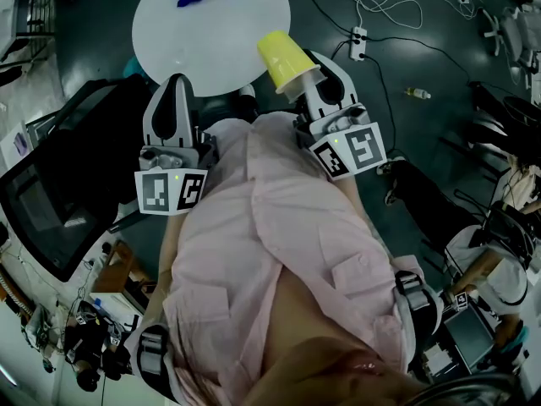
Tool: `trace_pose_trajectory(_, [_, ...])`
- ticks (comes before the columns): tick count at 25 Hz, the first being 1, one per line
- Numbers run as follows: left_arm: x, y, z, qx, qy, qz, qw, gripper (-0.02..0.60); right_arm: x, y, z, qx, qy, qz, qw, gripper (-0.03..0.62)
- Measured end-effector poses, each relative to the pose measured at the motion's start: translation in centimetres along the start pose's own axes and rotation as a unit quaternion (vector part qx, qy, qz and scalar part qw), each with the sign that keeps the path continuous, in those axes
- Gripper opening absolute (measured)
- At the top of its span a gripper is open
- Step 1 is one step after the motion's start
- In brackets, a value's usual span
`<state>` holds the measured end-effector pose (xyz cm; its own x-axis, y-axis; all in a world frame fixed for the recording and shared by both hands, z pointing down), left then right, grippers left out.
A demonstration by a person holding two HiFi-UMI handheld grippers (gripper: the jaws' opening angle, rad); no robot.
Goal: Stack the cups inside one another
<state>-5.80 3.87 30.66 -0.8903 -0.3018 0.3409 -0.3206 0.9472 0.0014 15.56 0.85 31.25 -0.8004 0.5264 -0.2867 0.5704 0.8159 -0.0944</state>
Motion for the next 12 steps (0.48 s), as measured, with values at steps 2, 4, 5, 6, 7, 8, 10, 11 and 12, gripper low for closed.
trace_pose_trajectory(2, [0.14,0.04,-0.01,0.003,0.001,0.001,1.0000,0.015,0.07,-0.08,0.02,0.000,0.000,-0.001,1.000,0.037])
trace_pose_trajectory(4, [0.17,0.00,0.19,-0.003,0.001,0.001,1.0000,0.015,0.09,-0.11,0.01,0.000,0.000,-0.002,1.000,0.037])
trace_pose_trajectory(5, [0.17,-0.02,0.28,-0.007,0.001,0.000,1.0000,0.015,0.09,-0.10,-0.02,0.000,0.000,-0.002,1.000,0.037])
trace_pose_trajectory(6, [0.16,-0.01,0.32,-0.009,0.001,0.000,1.0000,0.015,0.08,-0.08,-0.04,-0.001,0.000,-0.003,1.000,0.037])
trace_pose_trajectory(7, [0.16,0.00,0.32,-0.011,0.001,0.000,0.9999,0.015,0.07,-0.06,-0.06,-0.001,0.000,-0.003,1.000,0.037])
trace_pose_trajectory(8, [0.16,0.01,0.31,-0.011,0.001,0.000,0.9999,0.015,0.06,-0.05,-0.07,-0.001,0.000,-0.003,1.000,0.037])
trace_pose_trajectory(10, [0.15,0.00,0.31,-0.011,0.000,0.000,0.9999,0.015,0.03,-0.05,-0.07,-0.002,0.000,-0.003,1.000,0.037])
trace_pose_trajectory(11, [0.17,0.02,0.30,-0.010,0.000,0.001,0.9999,0.015,0.02,-0.05,-0.06,-0.002,-0.001,-0.003,1.000,0.037])
trace_pose_trajectory(12, [0.22,0.07,0.22,-0.008,0.000,0.001,1.0000,0.015,0.03,-0.05,-0.06,-0.001,-0.001,-0.004,1.000,0.037])
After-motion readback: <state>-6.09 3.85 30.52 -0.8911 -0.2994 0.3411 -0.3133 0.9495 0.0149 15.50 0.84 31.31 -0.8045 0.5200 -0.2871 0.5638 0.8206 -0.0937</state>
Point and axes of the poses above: the fingertips, and each gripper's own axes: y backward along the fingers, x to its left, z out of its top, the point moved 3 cm from there along y, backward along the fingers, and after that the axes turned 1 degree about x, right-handed, at the moved point
